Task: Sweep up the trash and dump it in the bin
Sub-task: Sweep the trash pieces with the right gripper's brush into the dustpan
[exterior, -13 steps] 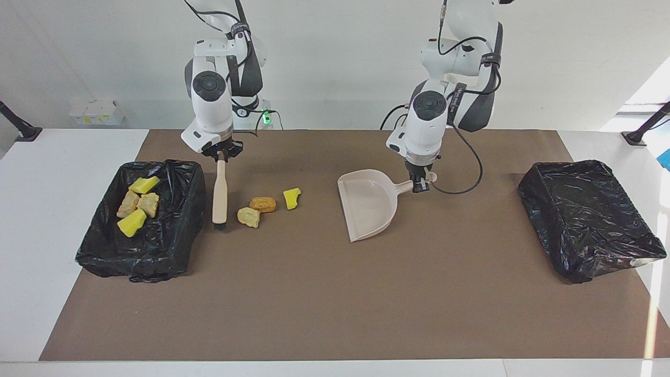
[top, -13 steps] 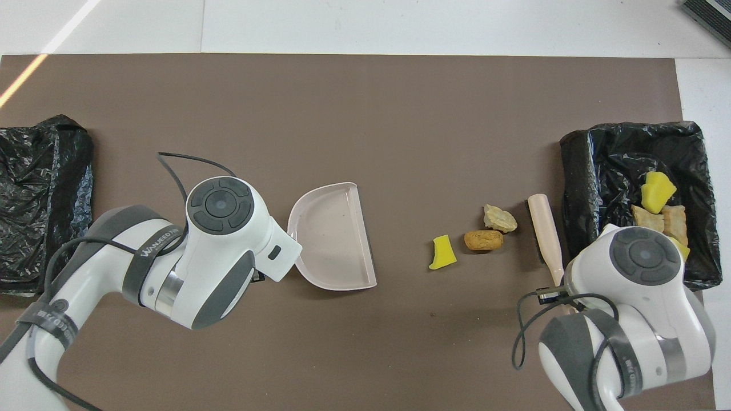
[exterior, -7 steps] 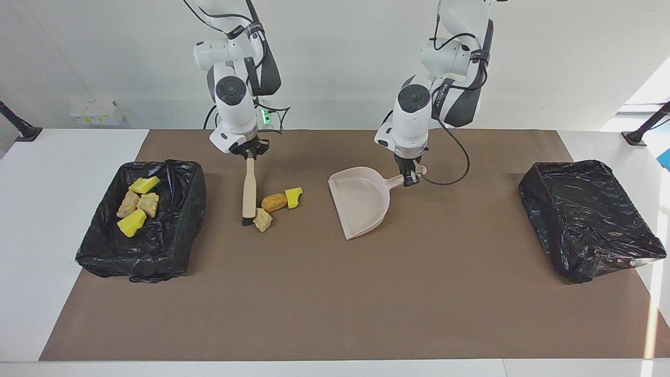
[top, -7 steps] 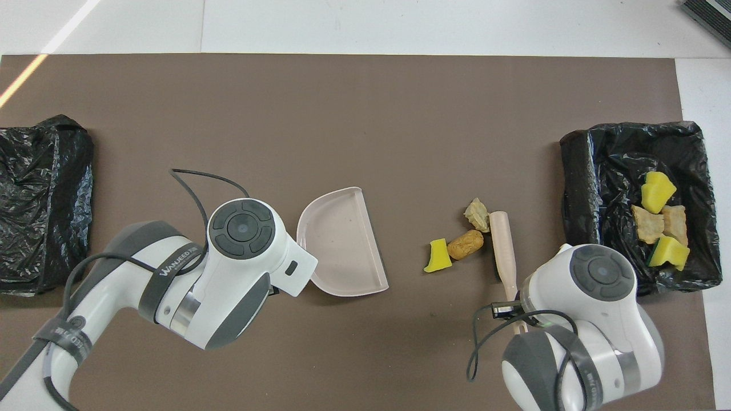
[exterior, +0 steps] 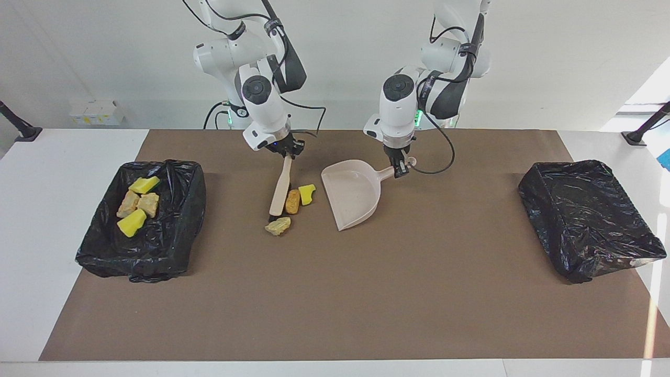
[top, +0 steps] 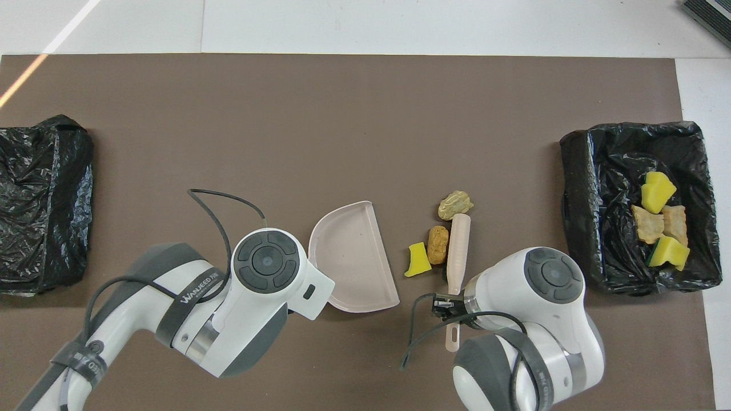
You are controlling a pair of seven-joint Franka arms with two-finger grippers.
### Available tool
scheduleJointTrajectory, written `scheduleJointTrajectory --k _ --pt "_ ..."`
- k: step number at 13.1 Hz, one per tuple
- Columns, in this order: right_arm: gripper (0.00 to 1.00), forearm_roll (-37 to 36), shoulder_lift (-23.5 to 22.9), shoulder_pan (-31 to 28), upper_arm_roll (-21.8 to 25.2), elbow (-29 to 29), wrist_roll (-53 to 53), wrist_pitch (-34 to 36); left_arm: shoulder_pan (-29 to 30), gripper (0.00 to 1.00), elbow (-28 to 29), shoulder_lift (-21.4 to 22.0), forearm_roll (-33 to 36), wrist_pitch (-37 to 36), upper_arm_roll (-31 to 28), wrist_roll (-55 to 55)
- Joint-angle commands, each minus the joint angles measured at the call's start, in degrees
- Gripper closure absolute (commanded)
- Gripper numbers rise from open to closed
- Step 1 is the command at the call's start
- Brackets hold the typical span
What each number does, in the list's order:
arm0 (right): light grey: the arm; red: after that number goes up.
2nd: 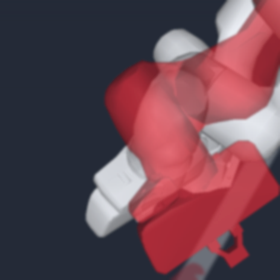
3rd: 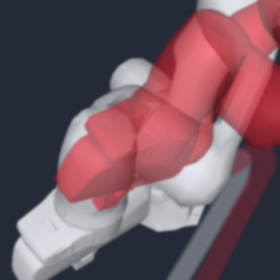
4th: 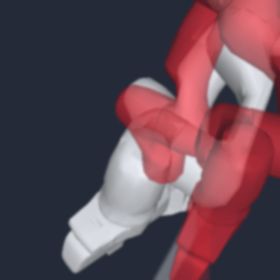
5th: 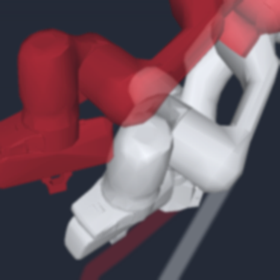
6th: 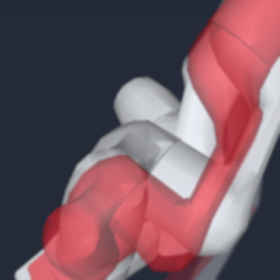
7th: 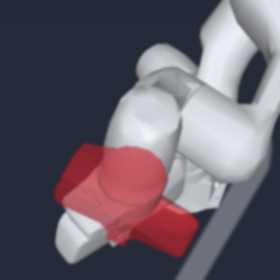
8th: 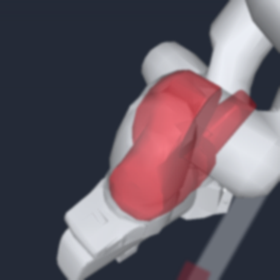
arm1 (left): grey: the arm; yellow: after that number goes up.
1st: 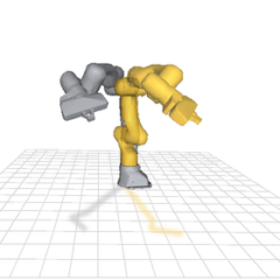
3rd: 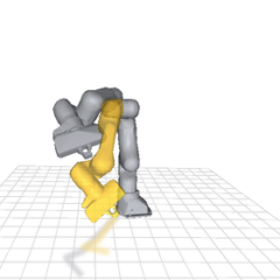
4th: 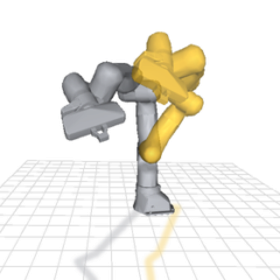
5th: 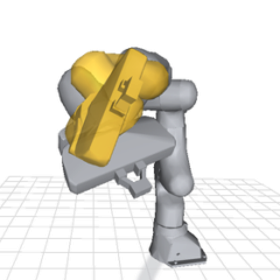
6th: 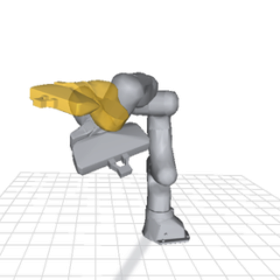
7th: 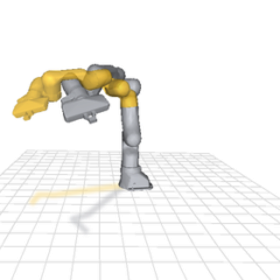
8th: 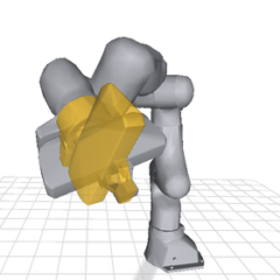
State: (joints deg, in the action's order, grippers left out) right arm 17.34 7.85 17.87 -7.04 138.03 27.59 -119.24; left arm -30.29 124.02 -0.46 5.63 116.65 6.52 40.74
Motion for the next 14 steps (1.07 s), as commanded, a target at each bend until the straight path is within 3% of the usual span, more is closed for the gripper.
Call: scheduleJointTrajectory --k 1,10,14 --pt "1.0 7.0 -1.3 -0.1 -0.1 -1.6 0.3 -0.5 -1.3 1.0 2.7 2.1 1.1 2.0 -0.7 -0.7" --pt "1.0 9.2 1.6 12.0 -0.3 -1.1 -1.2 -1.1 0.0 1.0 3.4 -0.9 1.1 10.8 -0.8 2.6" --pt "1.0 8.3 3.2 13.0 -0.1 -1.6 -5.9 -1.8 2.5 1.0 3.4 -1.8 1.0 13.4 -0.8 6.9"
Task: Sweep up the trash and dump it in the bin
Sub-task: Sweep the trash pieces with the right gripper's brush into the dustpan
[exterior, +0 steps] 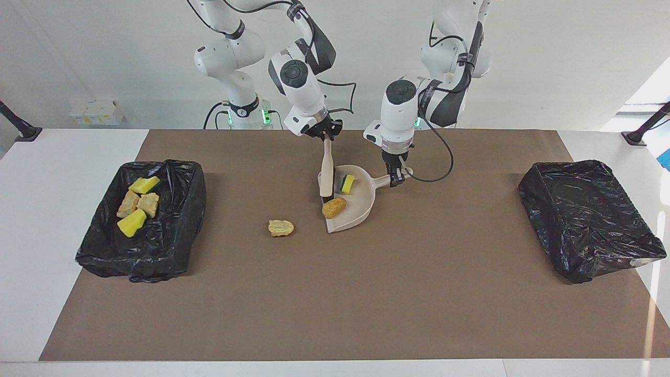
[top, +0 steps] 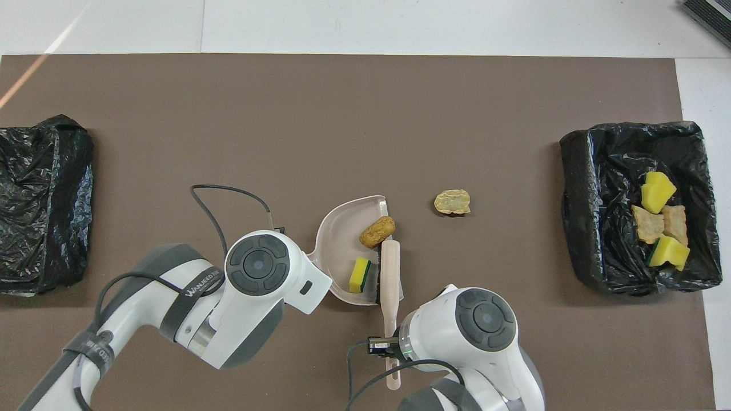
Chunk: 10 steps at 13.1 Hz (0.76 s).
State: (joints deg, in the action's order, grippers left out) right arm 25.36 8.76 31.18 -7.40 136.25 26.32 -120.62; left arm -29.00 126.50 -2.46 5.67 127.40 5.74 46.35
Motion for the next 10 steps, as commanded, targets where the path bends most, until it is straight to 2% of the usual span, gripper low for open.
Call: scheduleJointTrajectory --k 1,3,5,6,8,10 --pt "1.0 0.3 3.2 -0.9 0.5 0.2 -7.7 -0.2 1.4 1.0 0.9 0.1 0.9 3.5 0.0 1.8" --pt "1.0 -0.9 3.7 -1.2 0.6 0.2 -9.4 0.1 3.3 1.0 0.0 -1.0 0.9 3.7 0.0 2.3" --pt "1.0 -9.4 3.5 -3.0 0.7 0.2 -18.9 0.9 3.7 1.0 -1.4 -1.5 0.8 3.6 0.0 2.2" --pt "1.0 -10.4 3.4 -5.4 0.5 0.3 -22.9 1.0 3.8 1.0 -3.0 -2.6 0.7 3.0 0.0 2.0" --pt "1.0 -15.7 3.0 -7.5 0.8 0.6 -24.5 2.3 3.8 1.0 -4.7 -3.3 0.7 1.9 -0.1 1.9" --pt "1.0 -19.8 2.4 -12.1 0.6 0.4 -24.1 3.2 4.1 1.0 -4.9 -2.6 0.7 1.9 -0.4 2.2"
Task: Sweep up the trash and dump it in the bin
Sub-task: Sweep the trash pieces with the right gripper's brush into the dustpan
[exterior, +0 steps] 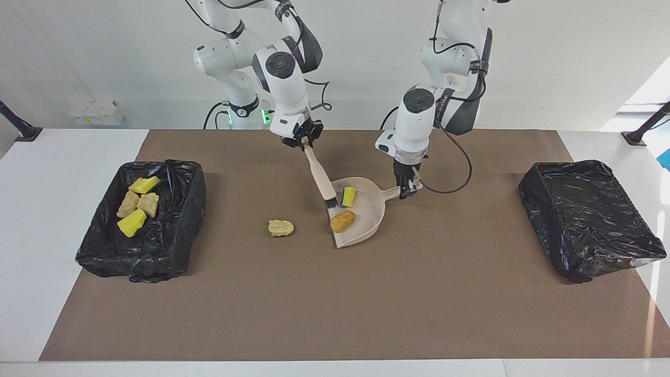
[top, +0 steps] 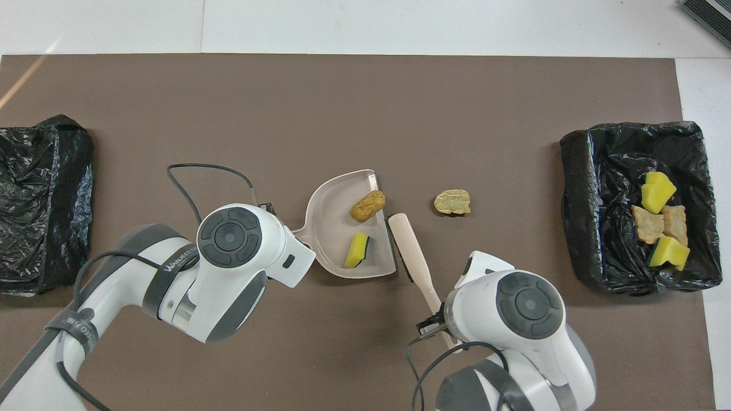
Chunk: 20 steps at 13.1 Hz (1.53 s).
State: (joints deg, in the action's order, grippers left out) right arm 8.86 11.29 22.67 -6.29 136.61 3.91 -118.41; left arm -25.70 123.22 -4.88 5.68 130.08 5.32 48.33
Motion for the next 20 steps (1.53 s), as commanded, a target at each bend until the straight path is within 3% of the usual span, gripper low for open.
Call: scheduleJointTrajectory --k 1,5,7,11,13,20 --pt "1.0 -5.1 -0.5 -4.5 -0.4 0.0 -1.9 0.6 2.0 1.0 -2.2 0.0 0.7 -1.0 0.1 0.3" --pt "1.0 -12.3 -7.3 -8.5 -0.3 -9.1 1.1 1.3 3.8 1.0 -6.9 -0.5 0.3 -6.6 0.1 2.4" --pt "1.0 -13.5 -11.2 -15.3 -0.7 -13.7 -1.6 1.6 4.1 1.0 -7.7 -0.5 0.2 -7.5 0.0 2.4" --pt "1.0 -18.9 -19.5 -15.5 -0.7 -20.6 -3.2 2.1 4.2 1.0 -6.7 -0.2 0.2 -7.1 0.0 2.0" --pt "1.0 -18.1 -20.2 -15.4 -0.8 -20.2 -2.6 2.9 3.4 1.0 -6.0 -0.5 0.2 -7.6 0.1 -0.2" --pt "1.0 -4.4 -18.3 -9.8 -0.9 -17.8 4.9 8.4 0.6 1.0 -1.8 0.0 0.9 -7.5 0.3 -8.1"
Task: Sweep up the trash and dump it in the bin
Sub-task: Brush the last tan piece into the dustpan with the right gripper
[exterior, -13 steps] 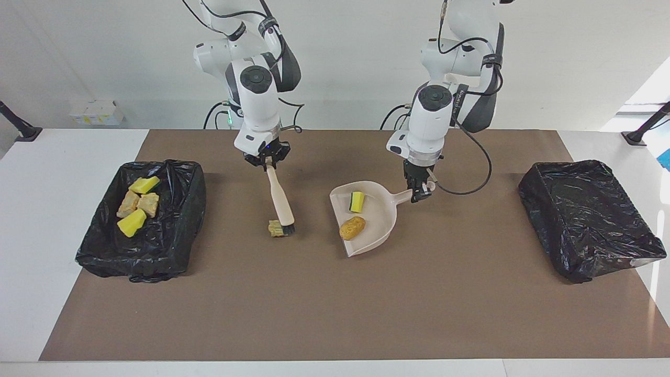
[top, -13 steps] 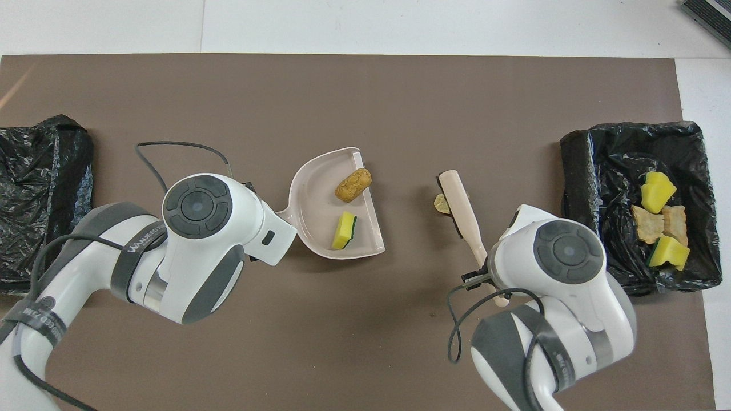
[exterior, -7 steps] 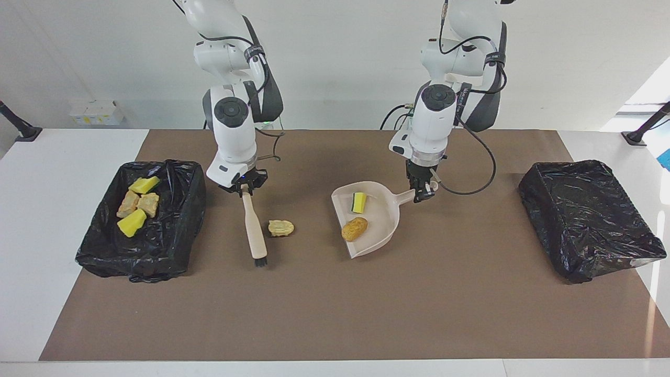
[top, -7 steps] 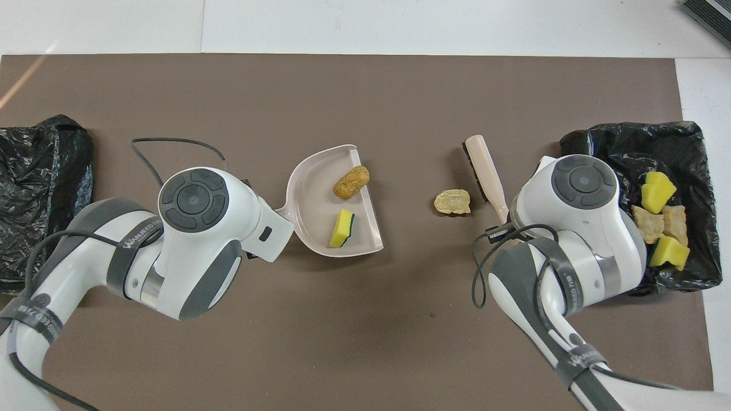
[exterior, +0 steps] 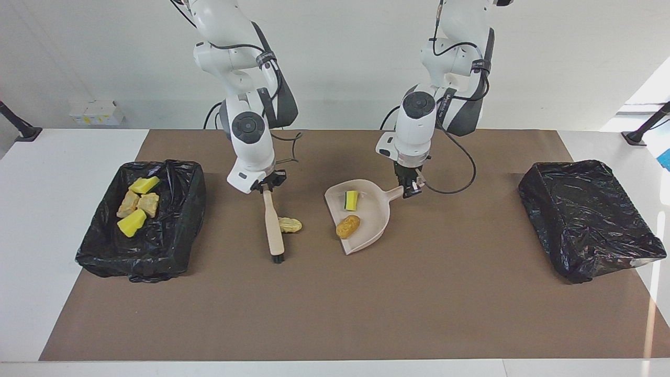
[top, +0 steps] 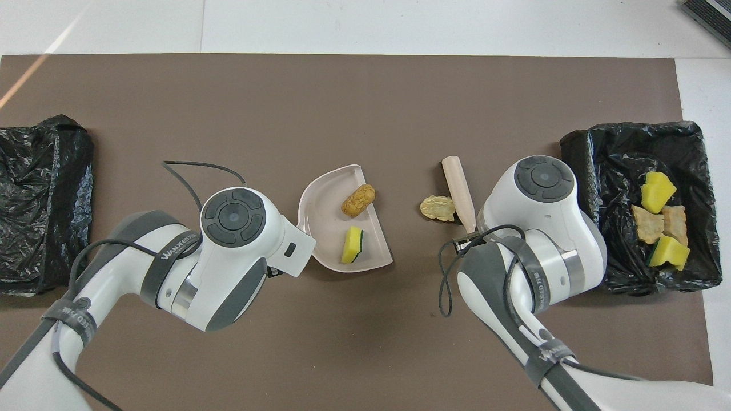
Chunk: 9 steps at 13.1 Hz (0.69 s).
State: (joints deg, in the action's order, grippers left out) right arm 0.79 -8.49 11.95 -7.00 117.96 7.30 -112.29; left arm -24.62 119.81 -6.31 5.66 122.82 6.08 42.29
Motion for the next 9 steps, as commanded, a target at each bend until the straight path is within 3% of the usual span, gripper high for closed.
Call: scheduleJointTrajectory --k 1,9 --pt "1.0 4.7 1.8 1.7 -0.6 1.0 1.7 2.5 -1.0 1.0 1.9 1.6 0.9 -0.1 -0.4 -2.0" --pt "1.0 10.8 5.9 15.9 -0.8 3.3 10.1 1.1 -3.5 1.0 3.0 2.3 0.9 0.8 -0.2 -1.8"
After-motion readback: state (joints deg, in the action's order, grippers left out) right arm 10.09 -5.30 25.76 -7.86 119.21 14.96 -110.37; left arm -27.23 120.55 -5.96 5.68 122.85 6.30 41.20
